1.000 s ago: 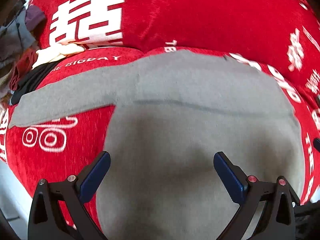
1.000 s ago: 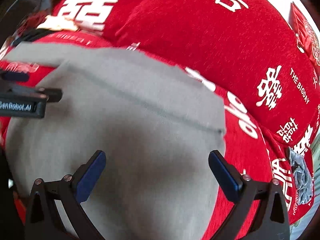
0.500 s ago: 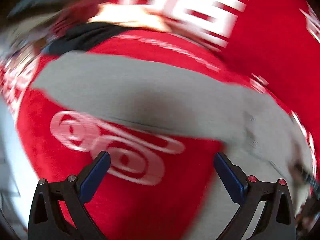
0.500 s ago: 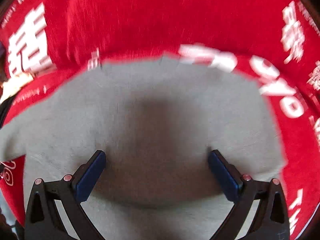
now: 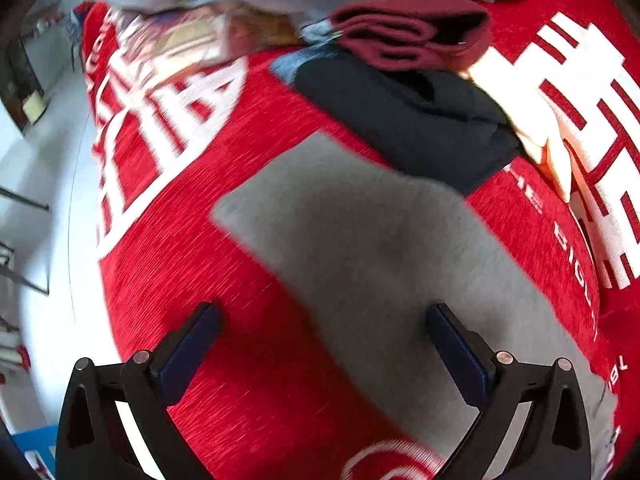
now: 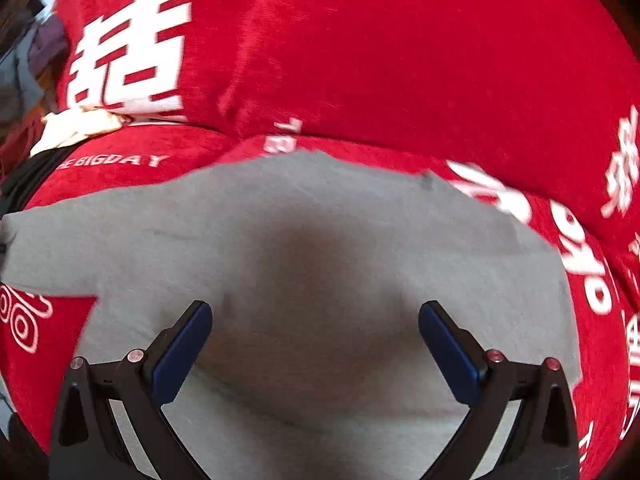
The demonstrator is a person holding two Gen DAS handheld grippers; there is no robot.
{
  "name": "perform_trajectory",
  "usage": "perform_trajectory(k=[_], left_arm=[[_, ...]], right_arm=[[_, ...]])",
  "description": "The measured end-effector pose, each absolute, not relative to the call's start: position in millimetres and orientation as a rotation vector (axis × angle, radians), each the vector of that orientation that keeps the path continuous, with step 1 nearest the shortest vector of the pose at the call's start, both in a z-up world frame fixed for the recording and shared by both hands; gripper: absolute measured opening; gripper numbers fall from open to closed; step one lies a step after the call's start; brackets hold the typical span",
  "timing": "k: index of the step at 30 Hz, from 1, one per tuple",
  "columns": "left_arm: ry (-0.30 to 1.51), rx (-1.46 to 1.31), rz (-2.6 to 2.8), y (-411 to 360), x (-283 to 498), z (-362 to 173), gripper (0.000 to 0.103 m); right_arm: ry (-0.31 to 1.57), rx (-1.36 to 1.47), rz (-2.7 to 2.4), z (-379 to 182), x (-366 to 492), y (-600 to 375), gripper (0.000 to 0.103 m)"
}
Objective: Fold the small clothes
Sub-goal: 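Grasp the other sweatshirt sleeve with the left gripper and lift it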
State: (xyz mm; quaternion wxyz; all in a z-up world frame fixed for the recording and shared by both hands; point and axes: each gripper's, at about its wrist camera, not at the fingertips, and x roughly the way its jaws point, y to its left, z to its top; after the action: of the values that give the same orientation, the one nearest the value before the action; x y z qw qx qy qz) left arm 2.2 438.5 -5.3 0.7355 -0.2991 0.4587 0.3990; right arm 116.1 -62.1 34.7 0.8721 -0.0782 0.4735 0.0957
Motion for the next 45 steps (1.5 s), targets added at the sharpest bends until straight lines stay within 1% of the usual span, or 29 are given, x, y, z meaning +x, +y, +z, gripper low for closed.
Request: perform_trajectory(k=[2,4,5,6,7,8,9,13,17,20,23,25,27,31,34,36,37,39,41,43,45], left_arm=[[0.999,-0.633,0.875,438,13,-6,0.103],[0.98,-0.612,0.857,435,19,-5,0.092],[0.958,-0.587,0.848,432,20,-2,0.075],[0.941,-0.578,0.836,431,20,1,0.056],[0.93,-0.583,0.821,432,21,1,0.044],[0.914,-0.609,0.785,435,19,2,0.021],[0.9,-0.654,0.739,441,17,1,0.012],[0.825,-0.817,0.623,455,-2,-3,0.012],[0.753,-0.87,0.549,462,-19,-6,0.012],[0.713,-0.869,0.506,463,-21,4,0.011],[0.686,-0.868,0.477,461,-26,13,0.011],[0.67,-0.87,0.463,461,-32,16,0.011],[0.664,-0.86,0.46,459,-32,19,0.011],[0.666,-0.826,0.472,454,-34,25,0.011],[0.671,-0.803,0.478,451,-34,32,0.011],[0.668,-0.777,0.485,446,-32,40,0.011],[0.667,-0.756,0.491,443,-31,45,0.011],[0.661,-0.723,0.502,437,-31,55,0.011],[0.655,-0.688,0.501,428,-29,70,0.011],[0.653,-0.646,0.502,416,-26,83,0.011],[0.653,-0.597,0.503,401,-22,94,0.011]], right_arm=[[1.002,-0.165,0.213,34,131,-39,0.103],[1.025,-0.173,0.203,26,147,-20,0.103],[1.046,-0.183,0.191,20,156,-10,0.103],[1.062,-0.193,0.182,15,161,-3,0.103],[1.082,-0.204,0.176,8,166,8,0.103],[1.099,-0.222,0.182,0,170,22,0.103],[1.112,-0.243,0.188,-5,170,33,0.103],[1.077,-0.395,0.252,-15,151,96,0.103],[0.996,-0.489,0.303,-8,123,146,0.102],[1.038,-0.389,0.5,5,111,161,0.102],[0.973,-0.397,0.479,21,105,159,0.102],[0.962,-0.383,0.409,26,115,144,0.102],[0.975,-0.365,0.302,24,129,124,0.102],[1.063,-0.308,0.169,3,152,94,0.102],[1.107,-0.336,0.198,-15,147,110,0.102],[1.034,-0.413,0.173,-13,132,133,0.102],[1.006,-0.433,0.204,-8,125,147,0.102],[1.021,-0.405,0.295,-3,119,161,0.102],[1.086,-0.312,0.489,6,117,167,0.102],[1.123,-0.208,0.582,15,116,160,0.101],[1.09,-0.181,0.542,30,116,131,0.101]])
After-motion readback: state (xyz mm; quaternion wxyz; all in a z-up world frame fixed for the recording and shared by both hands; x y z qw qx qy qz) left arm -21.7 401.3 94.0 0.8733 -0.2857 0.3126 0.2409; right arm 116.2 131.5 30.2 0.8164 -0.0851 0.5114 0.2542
